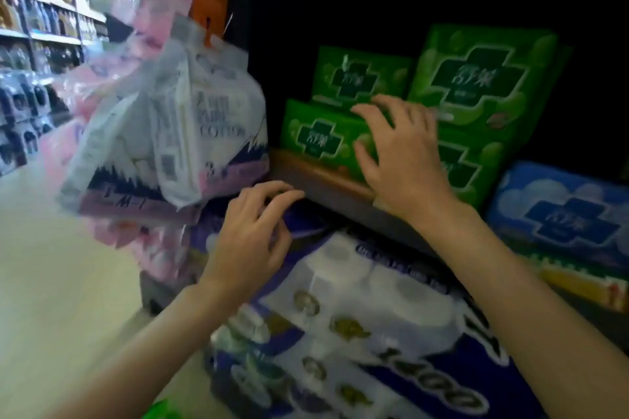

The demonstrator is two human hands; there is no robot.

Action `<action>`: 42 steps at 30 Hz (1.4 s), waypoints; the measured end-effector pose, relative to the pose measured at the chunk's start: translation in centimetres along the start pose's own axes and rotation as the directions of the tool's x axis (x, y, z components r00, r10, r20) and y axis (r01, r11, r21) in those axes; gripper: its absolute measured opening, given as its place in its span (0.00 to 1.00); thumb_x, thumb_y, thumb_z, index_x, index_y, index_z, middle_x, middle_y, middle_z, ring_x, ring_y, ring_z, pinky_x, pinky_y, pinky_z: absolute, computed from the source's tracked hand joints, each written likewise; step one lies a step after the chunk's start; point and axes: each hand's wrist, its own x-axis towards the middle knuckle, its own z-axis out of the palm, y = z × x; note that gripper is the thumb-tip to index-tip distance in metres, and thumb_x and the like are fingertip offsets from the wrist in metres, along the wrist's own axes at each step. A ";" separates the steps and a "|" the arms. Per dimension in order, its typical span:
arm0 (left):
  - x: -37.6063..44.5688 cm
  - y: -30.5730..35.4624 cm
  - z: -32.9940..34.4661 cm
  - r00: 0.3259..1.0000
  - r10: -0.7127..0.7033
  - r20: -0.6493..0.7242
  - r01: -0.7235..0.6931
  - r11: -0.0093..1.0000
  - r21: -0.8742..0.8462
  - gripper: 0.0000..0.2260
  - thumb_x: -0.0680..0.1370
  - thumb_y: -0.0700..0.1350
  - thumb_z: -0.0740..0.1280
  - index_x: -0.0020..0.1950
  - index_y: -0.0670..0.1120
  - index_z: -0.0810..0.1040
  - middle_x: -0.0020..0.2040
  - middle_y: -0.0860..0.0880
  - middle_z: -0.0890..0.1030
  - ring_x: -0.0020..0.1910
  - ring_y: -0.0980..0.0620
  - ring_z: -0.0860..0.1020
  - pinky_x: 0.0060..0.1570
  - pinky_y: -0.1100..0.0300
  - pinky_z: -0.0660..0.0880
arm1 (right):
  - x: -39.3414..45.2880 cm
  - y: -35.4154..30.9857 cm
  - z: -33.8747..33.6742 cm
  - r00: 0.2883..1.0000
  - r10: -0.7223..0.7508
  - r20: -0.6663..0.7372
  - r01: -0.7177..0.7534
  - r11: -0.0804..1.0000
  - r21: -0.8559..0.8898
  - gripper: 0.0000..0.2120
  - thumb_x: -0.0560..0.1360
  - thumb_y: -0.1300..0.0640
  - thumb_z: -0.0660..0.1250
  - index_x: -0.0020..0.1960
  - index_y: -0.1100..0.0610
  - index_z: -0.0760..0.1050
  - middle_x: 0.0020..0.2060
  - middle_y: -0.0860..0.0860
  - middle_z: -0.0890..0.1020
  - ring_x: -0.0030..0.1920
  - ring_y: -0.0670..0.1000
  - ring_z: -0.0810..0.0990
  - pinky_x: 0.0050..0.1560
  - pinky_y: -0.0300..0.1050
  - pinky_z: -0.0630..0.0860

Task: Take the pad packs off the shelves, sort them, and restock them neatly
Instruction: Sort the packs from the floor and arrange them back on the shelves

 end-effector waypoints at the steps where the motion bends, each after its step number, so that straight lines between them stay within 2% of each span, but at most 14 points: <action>1: -2.7 -0.3 -0.9 0.999 0.026 0.021 -0.026 0.999 0.044 0.15 0.74 0.40 0.59 0.60 0.45 0.72 0.57 0.45 0.74 0.53 0.47 0.73 0.52 0.54 0.69 | -1.8 -1.7 0.5 0.999 -0.027 -0.047 0.032 0.994 0.101 0.17 0.75 0.57 0.62 0.63 0.59 0.73 0.61 0.61 0.74 0.61 0.63 0.72 0.64 0.60 0.64; 5: -13.3 -2.8 -3.9 0.983 -0.082 0.167 0.053 0.984 0.171 0.15 0.70 0.38 0.60 0.56 0.44 0.71 0.53 0.44 0.75 0.50 0.45 0.72 0.48 0.54 0.67 | -10.2 -9.8 4.9 0.969 -0.232 -0.082 0.245 0.892 0.380 0.09 0.72 0.62 0.64 0.50 0.62 0.78 0.51 0.60 0.79 0.53 0.59 0.73 0.56 0.53 0.68; 8: -21.4 -5.2 -5.0 0.898 -0.277 0.342 0.159 0.929 0.335 0.18 0.66 0.41 0.59 0.56 0.48 0.70 0.53 0.49 0.71 0.48 0.46 0.72 0.46 0.54 0.67 | -18.2 -15.2 11.8 0.885 -0.448 0.124 0.339 0.804 0.489 0.10 0.66 0.61 0.67 0.47 0.61 0.79 0.50 0.59 0.79 0.54 0.59 0.72 0.58 0.56 0.68; 10: -26.7 -6.9 -5.6 0.729 -0.468 0.500 0.210 0.847 0.488 0.25 0.60 0.44 0.67 0.57 0.51 0.69 0.53 0.50 0.75 0.47 0.46 0.76 0.41 0.53 0.74 | -23.1 -17.6 16.8 0.731 -0.502 0.463 0.240 0.824 0.514 0.18 0.66 0.59 0.71 0.55 0.60 0.77 0.56 0.60 0.77 0.59 0.60 0.72 0.61 0.57 0.70; 13: -33.1 -8.9 -5.5 0.368 -0.642 0.673 0.151 0.755 0.638 0.42 0.48 0.39 0.79 0.61 0.51 0.73 0.57 0.47 0.81 0.50 0.44 0.81 0.41 0.52 0.78 | -29.5 -19.9 22.9 0.366 -0.354 0.861 -0.064 0.913 0.402 0.27 0.75 0.51 0.65 0.71 0.58 0.63 0.72 0.60 0.60 0.72 0.61 0.58 0.71 0.56 0.58; 14: -34.7 -9.1 -5.3 0.277 -0.659 0.699 0.116 0.745 0.657 0.40 0.55 0.38 0.77 0.67 0.50 0.72 0.65 0.47 0.76 0.59 0.44 0.77 0.49 0.51 0.76 | -31.3 -20.8 24.6 0.273 -0.301 0.914 -0.131 0.929 0.346 0.30 0.76 0.48 0.64 0.73 0.57 0.59 0.73 0.60 0.56 0.73 0.61 0.55 0.71 0.55 0.55; 16: -38.0 -9.7 -4.5 0.126 -0.631 0.766 0.063 0.775 0.628 0.35 0.73 0.36 0.64 0.77 0.51 0.53 0.78 0.50 0.52 0.75 0.46 0.56 0.67 0.50 0.63 | -34.5 -22.9 27.4 0.164 -0.243 0.956 -0.198 0.941 0.273 0.36 0.74 0.45 0.66 0.75 0.55 0.54 0.75 0.61 0.50 0.74 0.62 0.52 0.71 0.55 0.53; 18: -40.1 -10.2 -3.1 -0.006 -0.607 0.795 -0.008 0.795 0.607 0.35 0.77 0.35 0.56 0.77 0.51 0.40 0.77 0.52 0.40 0.76 0.48 0.43 0.72 0.52 0.52 | -36.7 -24.7 29.9 0.107 -0.203 0.973 -0.237 0.946 0.223 0.39 0.73 0.44 0.68 0.76 0.54 0.51 0.75 0.62 0.45 0.74 0.64 0.48 0.72 0.59 0.51; 21: -41.8 -11.0 -0.7 -0.055 -0.570 0.820 -0.062 0.821 0.567 0.35 0.79 0.35 0.55 0.76 0.50 0.35 0.77 0.52 0.37 0.76 0.47 0.40 0.74 0.50 0.48 | -38.9 -26.4 33.1 0.131 -0.110 0.985 -0.290 0.946 0.144 0.39 0.74 0.46 0.68 0.76 0.51 0.49 0.75 0.62 0.43 0.74 0.66 0.46 0.71 0.62 0.51; 25: -42.7 -12.1 1.7 -0.092 -0.575 0.813 -0.112 0.817 0.566 0.36 0.80 0.40 0.59 0.75 0.51 0.34 0.77 0.51 0.39 0.76 0.43 0.48 0.72 0.49 0.56 | -39.7 -25.2 34.7 0.280 -0.055 0.958 -0.362 0.919 0.158 0.31 0.72 0.49 0.70 0.69 0.49 0.58 0.70 0.59 0.59 0.69 0.62 0.60 0.65 0.58 0.62; 30: -41.7 -11.5 3.5 -0.141 -0.601 0.787 -0.177 0.797 0.577 0.39 0.78 0.41 0.63 0.77 0.51 0.37 0.78 0.49 0.42 0.74 0.39 0.51 0.67 0.51 0.65 | -36.9 -18.8 33.9 0.244 -0.088 0.966 -0.603 0.766 0.223 0.17 0.70 0.47 0.70 0.53 0.47 0.66 0.57 0.56 0.71 0.59 0.60 0.71 0.59 0.56 0.72; 33: -40.5 -10.7 3.7 -0.125 -0.583 0.803 -0.190 0.808 0.557 0.36 0.78 0.45 0.63 0.77 0.49 0.44 0.77 0.46 0.50 0.73 0.41 0.54 0.68 0.51 0.64 | -35.4 -16.5 32.3 0.257 -0.082 0.963 -0.590 0.775 0.224 0.16 0.70 0.45 0.70 0.50 0.45 0.65 0.58 0.56 0.74 0.60 0.60 0.71 0.59 0.59 0.72; 36: -38.6 -10.2 2.2 -0.096 -0.565 0.819 -0.102 0.824 0.557 0.40 0.74 0.52 0.68 0.77 0.50 0.46 0.75 0.48 0.55 0.71 0.44 0.59 0.68 0.52 0.64 | -33.8 -15.7 30.1 0.273 -0.073 0.959 -0.545 0.810 0.217 0.17 0.69 0.44 0.70 0.53 0.46 0.67 0.58 0.55 0.74 0.60 0.60 0.71 0.59 0.58 0.71; 42: -28.6 -9.8 -2.9 -0.194 -0.461 0.866 0.255 0.829 0.498 0.46 0.65 0.49 0.78 0.76 0.49 0.54 0.73 0.49 0.61 0.69 0.49 0.66 0.67 0.60 0.64 | -25.0 -15.2 21.5 0.271 -0.137 0.953 -0.454 0.854 0.252 0.19 0.70 0.43 0.70 0.57 0.47 0.70 0.60 0.50 0.74 0.62 0.56 0.70 0.61 0.53 0.68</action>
